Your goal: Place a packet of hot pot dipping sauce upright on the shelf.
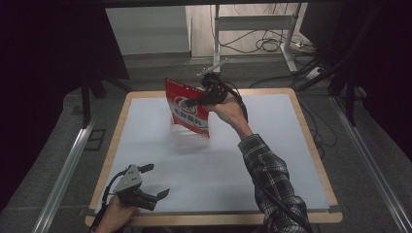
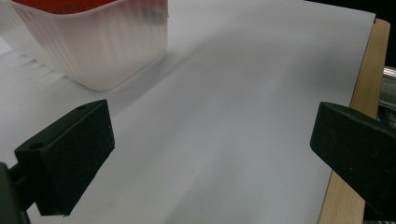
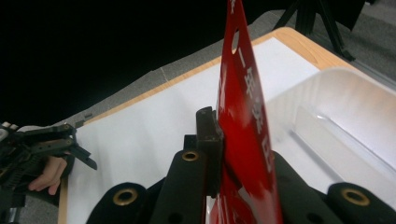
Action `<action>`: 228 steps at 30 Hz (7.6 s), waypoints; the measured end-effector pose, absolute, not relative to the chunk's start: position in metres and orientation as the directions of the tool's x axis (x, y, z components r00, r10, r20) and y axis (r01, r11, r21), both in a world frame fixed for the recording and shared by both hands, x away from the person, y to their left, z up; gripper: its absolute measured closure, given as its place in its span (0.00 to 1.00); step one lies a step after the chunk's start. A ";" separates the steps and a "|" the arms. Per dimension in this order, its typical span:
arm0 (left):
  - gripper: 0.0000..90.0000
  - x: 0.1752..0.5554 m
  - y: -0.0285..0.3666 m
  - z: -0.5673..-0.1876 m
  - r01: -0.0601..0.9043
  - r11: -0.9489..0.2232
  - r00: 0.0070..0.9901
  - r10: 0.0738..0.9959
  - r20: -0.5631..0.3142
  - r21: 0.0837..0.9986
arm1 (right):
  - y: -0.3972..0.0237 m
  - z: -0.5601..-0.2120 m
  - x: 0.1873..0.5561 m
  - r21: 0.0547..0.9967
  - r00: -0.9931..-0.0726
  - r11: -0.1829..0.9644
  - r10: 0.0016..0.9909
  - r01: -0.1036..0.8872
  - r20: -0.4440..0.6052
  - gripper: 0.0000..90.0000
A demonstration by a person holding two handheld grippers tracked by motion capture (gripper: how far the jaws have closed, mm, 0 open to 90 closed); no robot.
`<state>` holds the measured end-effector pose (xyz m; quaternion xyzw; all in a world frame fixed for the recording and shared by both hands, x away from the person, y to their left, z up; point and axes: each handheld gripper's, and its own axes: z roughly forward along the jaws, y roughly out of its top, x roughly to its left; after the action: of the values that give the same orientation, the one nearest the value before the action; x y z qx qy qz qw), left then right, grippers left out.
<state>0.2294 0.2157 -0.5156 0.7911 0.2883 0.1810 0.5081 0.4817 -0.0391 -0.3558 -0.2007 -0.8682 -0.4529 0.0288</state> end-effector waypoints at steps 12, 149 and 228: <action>0.00 0.229 0.215 -0.516 0.274 -0.319 0.768 0.640 -0.007 0.907 | -0.036 -0.386 0.485 0.738 -0.902 0.540 0.366 0.405 0.227 0.97; 0.00 0.228 0.209 -0.517 0.264 -0.357 0.789 0.614 0.012 0.896 | -0.145 -0.419 0.392 0.823 -0.803 0.466 0.596 0.326 -0.019 0.00; 0.00 0.229 0.210 -0.517 0.279 -0.354 0.785 0.619 0.000 0.893 | -0.256 -0.448 0.300 0.833 -0.686 0.420 0.725 0.360 -0.069 0.00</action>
<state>0.2294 0.2095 -0.5168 0.8047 0.2790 0.1716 0.4951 0.3001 -0.2564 -0.4484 -0.3327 -0.8146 -0.4233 -0.2155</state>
